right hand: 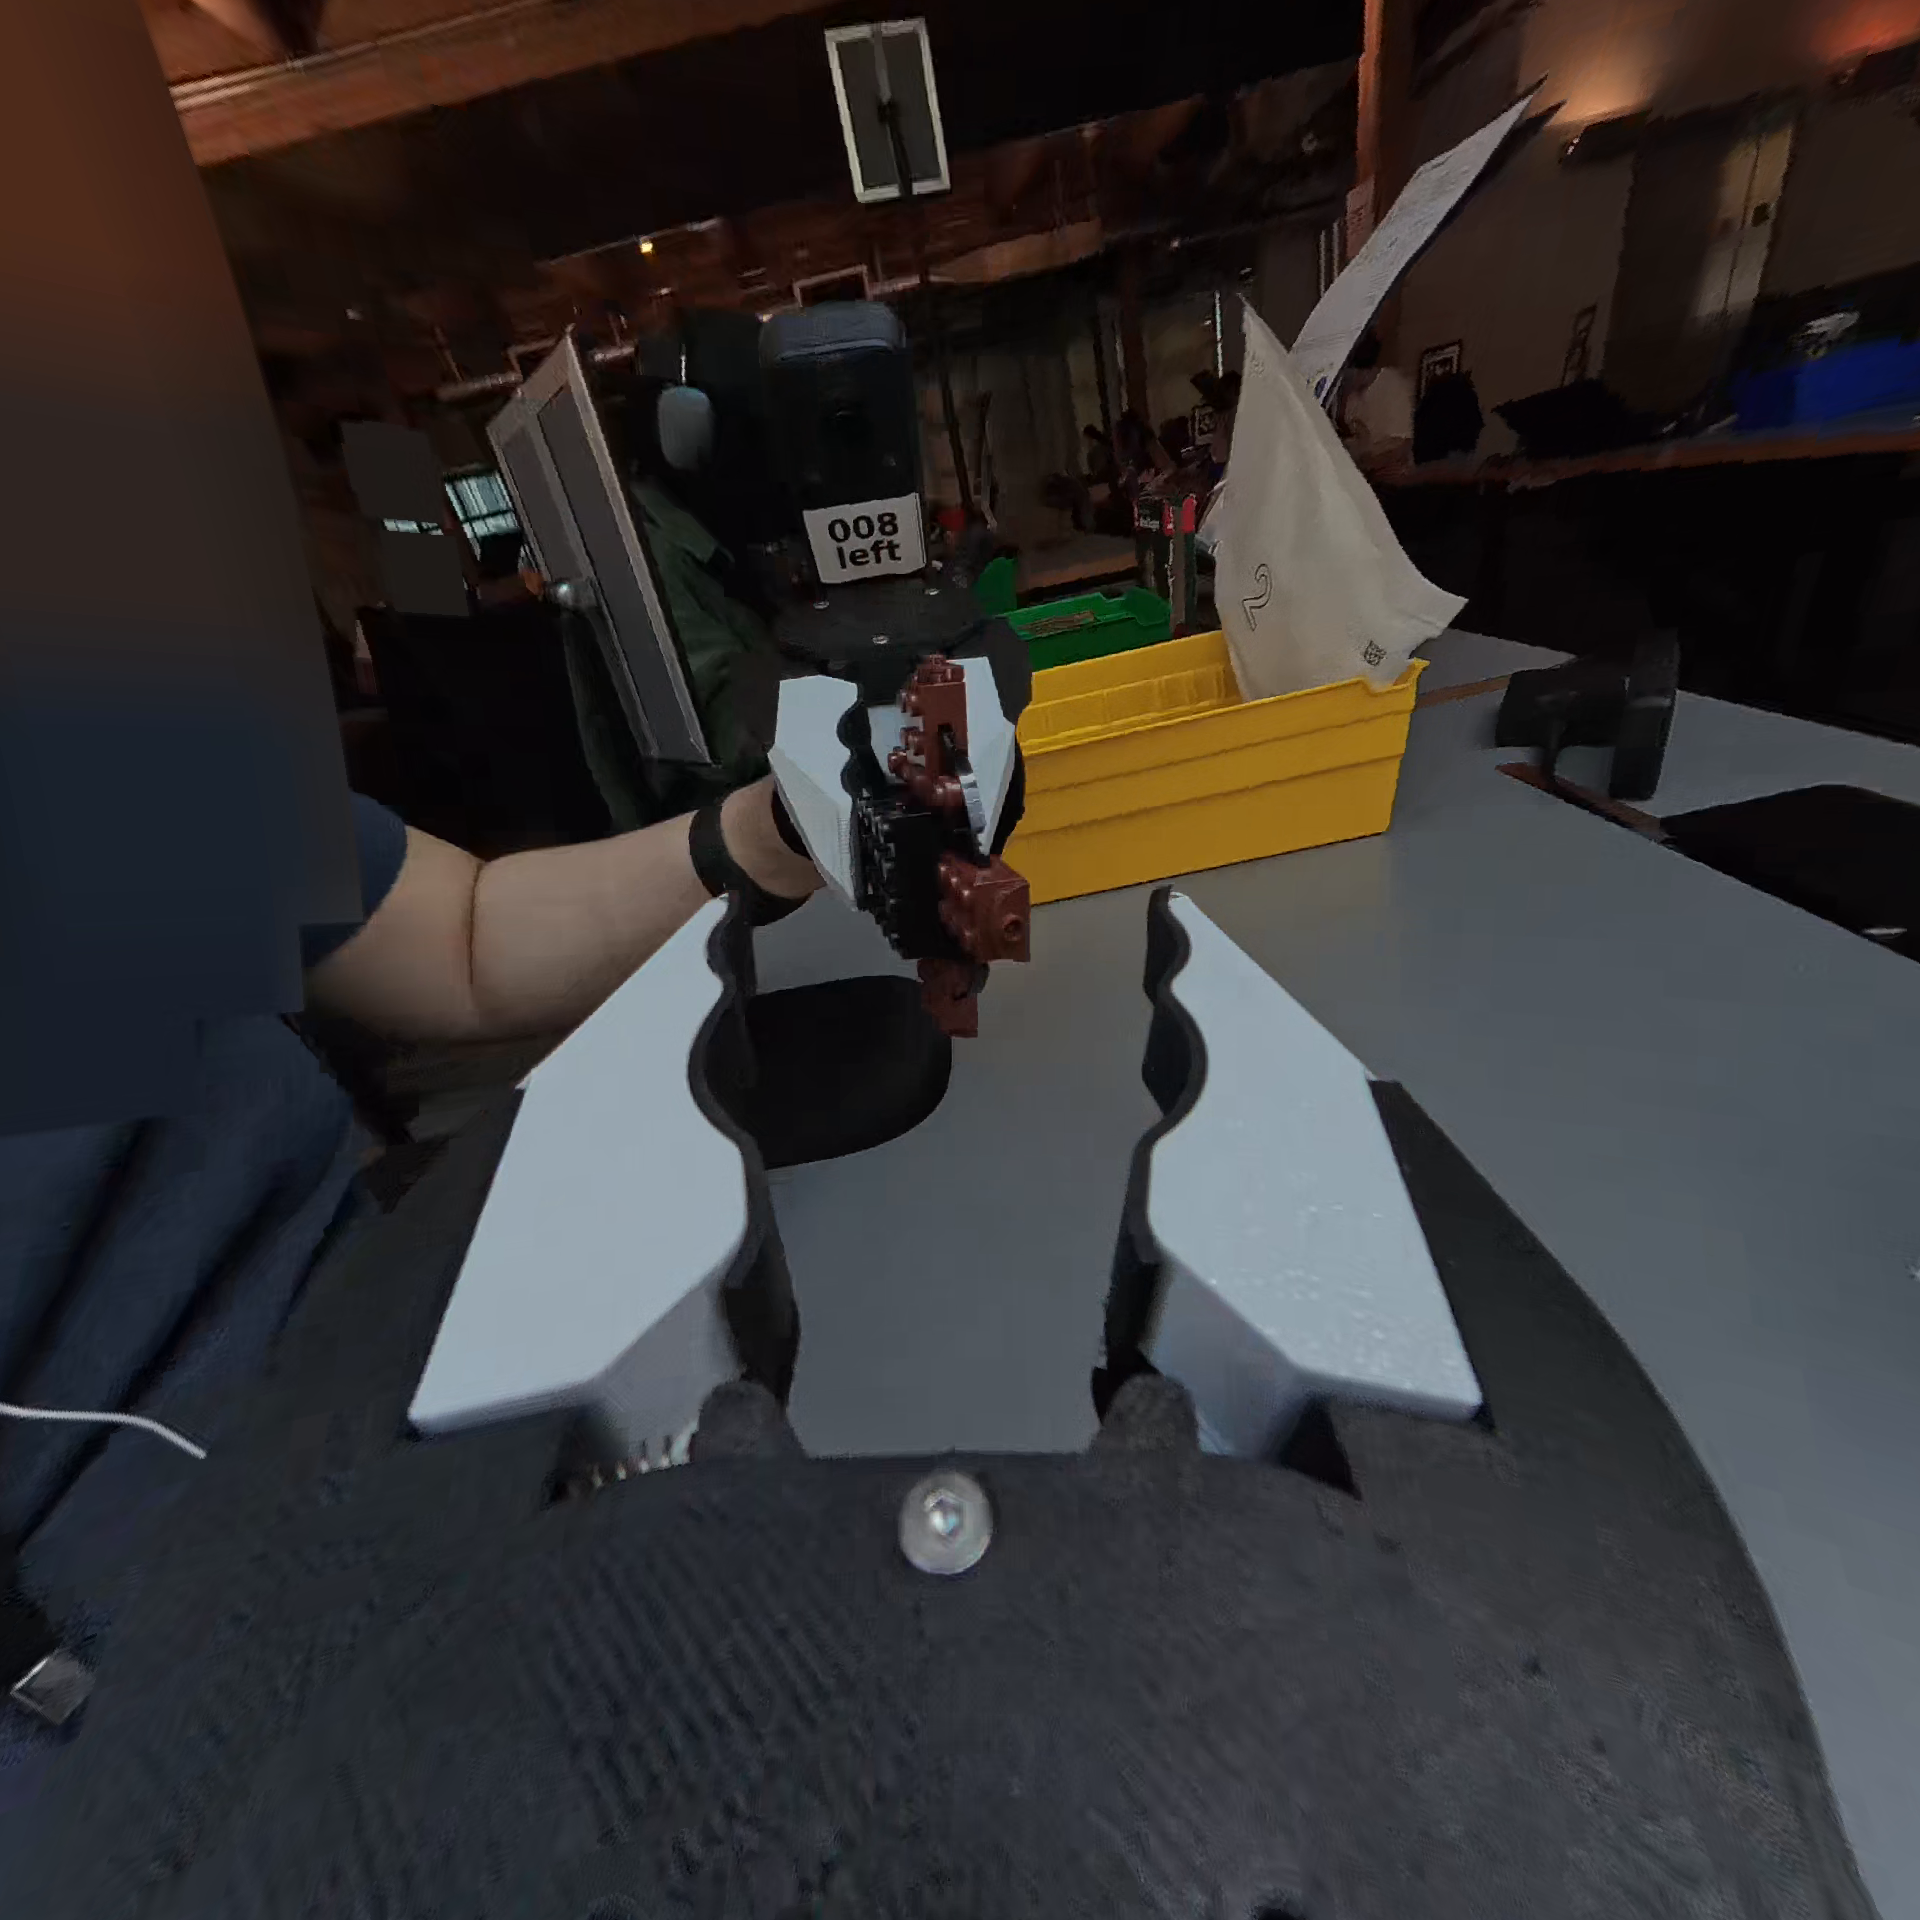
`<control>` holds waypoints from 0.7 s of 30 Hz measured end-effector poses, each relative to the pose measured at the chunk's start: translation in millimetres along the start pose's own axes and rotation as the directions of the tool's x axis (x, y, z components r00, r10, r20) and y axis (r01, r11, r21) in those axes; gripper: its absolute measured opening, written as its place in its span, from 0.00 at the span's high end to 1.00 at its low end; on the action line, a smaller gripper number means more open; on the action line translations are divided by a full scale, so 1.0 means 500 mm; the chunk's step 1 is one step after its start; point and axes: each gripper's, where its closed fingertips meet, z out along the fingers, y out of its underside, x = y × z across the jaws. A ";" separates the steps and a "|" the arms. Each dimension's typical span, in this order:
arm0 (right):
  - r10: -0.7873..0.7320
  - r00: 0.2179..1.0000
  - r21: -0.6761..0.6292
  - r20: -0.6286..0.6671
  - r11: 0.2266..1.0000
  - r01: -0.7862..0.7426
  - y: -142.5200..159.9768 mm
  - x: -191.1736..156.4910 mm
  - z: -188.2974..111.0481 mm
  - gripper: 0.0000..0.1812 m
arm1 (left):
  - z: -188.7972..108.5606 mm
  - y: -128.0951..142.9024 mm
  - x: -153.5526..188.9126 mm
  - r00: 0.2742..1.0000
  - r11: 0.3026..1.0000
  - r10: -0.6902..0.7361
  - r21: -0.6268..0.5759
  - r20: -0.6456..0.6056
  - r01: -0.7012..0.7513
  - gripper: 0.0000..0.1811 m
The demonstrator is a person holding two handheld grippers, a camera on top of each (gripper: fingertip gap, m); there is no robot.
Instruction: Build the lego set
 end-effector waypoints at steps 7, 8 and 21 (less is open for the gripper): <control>-0.373 0.923 -0.287 0.097 0.877 0.385 0.011 -0.071 0.042 0.71 | 0.007 0.010 0.064 0.951 0.939 0.309 -0.151 -0.023 -0.309 0.91; -0.383 0.916 -0.304 0.120 0.864 0.401 0.014 -0.081 0.046 0.73 | 0.010 0.009 0.070 0.935 0.921 0.353 -0.170 -0.021 -0.352 0.91; -0.835 0.532 -0.369 0.137 0.456 0.810 -0.031 -0.181 0.030 0.90 | 0.015 -0.070 0.138 0.511 0.527 0.849 -0.262 0.134 -0.808 0.90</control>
